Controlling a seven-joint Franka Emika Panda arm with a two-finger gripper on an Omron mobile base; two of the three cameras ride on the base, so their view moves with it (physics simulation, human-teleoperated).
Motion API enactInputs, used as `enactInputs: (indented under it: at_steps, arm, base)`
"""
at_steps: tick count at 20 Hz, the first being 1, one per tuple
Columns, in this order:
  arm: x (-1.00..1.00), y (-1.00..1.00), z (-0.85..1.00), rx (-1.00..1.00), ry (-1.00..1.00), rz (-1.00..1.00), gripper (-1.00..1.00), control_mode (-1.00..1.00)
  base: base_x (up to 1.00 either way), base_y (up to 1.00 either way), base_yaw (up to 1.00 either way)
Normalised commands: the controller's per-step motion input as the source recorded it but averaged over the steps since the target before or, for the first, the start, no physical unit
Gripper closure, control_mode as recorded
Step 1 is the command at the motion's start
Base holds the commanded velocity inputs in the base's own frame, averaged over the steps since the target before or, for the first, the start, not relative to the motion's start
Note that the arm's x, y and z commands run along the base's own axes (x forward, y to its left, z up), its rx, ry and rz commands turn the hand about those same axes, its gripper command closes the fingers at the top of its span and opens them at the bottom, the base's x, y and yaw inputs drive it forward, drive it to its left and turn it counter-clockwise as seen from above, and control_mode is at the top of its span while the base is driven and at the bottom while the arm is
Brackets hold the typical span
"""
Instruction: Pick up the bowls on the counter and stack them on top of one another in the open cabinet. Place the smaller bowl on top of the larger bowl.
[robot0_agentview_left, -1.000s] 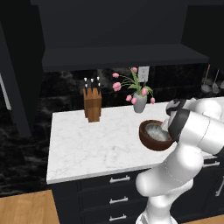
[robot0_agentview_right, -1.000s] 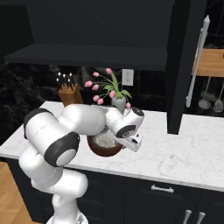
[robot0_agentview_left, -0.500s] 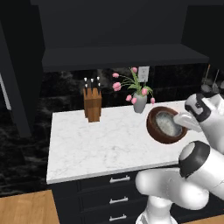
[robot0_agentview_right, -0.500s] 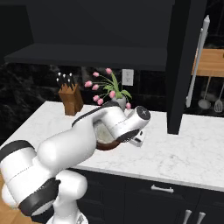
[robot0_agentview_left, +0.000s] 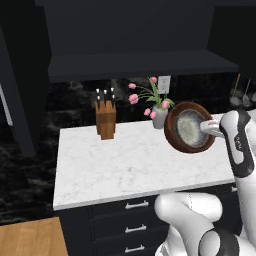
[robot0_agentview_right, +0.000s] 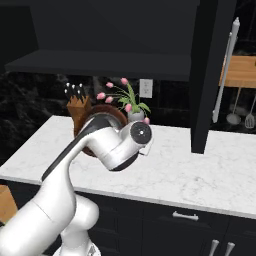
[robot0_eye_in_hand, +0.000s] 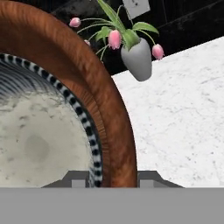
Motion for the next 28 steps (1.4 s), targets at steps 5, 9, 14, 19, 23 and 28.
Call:
enactInputs:
  at_steps: [5, 9, 14, 19, 23, 28]
  arm:
    - [-0.13, 0.36, 1.00, 0.00, -0.18, -0.06, 1.00, -1.00]
    - [-0.27, 0.16, 1.00, 0.02, -0.01, -0.19, 1.00, -1.00]
    - [-0.40, 0.00, 1.00, 0.06, 0.08, -0.25, 1.00, -1.00]
    - [0.16, -0.01, 0.85, 0.26, 0.44, -0.16, 1.00, -1.00]
    - [0.09, -0.02, 0.05, 0.30, 0.13, -0.10, 1.00, -1.00]
    - [0.03, -0.07, 0.38, 0.18, -0.18, -0.22, 1.00, -1.00]
  base:
    - [0.00, 0.00, 0.00]
    - [0.00, 0.00, 0.00]
    - [0.00, 0.00, 0.00]
    - [0.00, 0.00, 0.00]
    - [0.00, 0.00, 0.00]
    - [0.00, 0.00, 0.00]
